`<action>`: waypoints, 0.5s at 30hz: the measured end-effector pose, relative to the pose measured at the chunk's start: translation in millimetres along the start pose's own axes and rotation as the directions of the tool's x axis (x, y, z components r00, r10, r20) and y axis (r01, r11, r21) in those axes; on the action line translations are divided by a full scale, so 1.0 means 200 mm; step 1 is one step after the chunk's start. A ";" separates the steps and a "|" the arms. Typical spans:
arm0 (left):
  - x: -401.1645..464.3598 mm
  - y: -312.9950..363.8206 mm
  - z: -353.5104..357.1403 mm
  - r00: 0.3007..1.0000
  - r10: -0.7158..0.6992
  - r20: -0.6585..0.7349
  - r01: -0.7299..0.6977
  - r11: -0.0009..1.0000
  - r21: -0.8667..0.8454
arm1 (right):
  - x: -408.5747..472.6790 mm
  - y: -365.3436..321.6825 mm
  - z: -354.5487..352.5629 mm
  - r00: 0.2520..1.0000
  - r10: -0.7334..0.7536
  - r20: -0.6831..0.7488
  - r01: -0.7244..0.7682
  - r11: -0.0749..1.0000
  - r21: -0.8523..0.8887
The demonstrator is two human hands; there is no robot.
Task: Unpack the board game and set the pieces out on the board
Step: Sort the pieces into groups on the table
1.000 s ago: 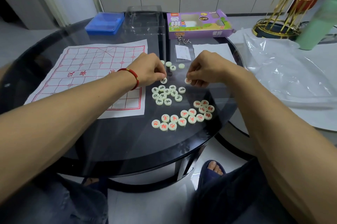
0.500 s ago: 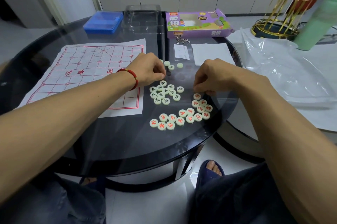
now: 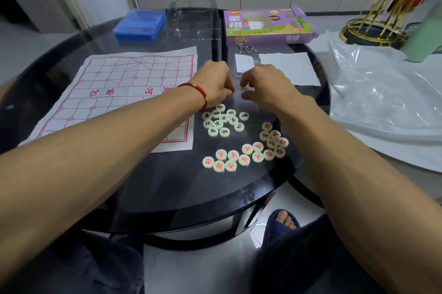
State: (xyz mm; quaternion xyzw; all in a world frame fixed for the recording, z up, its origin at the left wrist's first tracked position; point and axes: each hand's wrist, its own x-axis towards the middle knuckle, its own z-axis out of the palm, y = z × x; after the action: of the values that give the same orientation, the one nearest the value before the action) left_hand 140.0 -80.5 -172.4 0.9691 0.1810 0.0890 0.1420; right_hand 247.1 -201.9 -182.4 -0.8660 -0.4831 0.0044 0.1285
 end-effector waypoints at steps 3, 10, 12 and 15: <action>-0.06 -0.02 -0.03 0.999 0.030 0.041 -0.029 0.999 -0.030 | -0.02 0.00 -0.02 1.000 -0.010 0.000 0.010 1.000 0.027; -0.15 -0.01 -0.06 0.994 0.062 0.093 -0.055 0.996 -0.070 | -0.06 0.05 -0.08 0.996 0.068 0.052 -0.079 0.964 0.254; -0.16 -0.02 -0.06 0.994 0.069 0.088 -0.062 0.995 -0.077 | -0.08 0.09 -0.09 0.983 0.116 0.144 -0.162 0.914 0.371; -0.17 -0.03 -0.05 0.995 0.072 0.069 -0.065 0.994 -0.091 | -0.09 0.11 -0.10 0.974 0.119 0.191 -0.190 0.891 0.414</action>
State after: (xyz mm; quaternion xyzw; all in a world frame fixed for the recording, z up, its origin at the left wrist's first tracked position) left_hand 105.1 -85.9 -168.3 0.9701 0.1382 0.0667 0.1880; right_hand 257.9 -232.2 -169.6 -0.8489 -0.4087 0.1906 0.2758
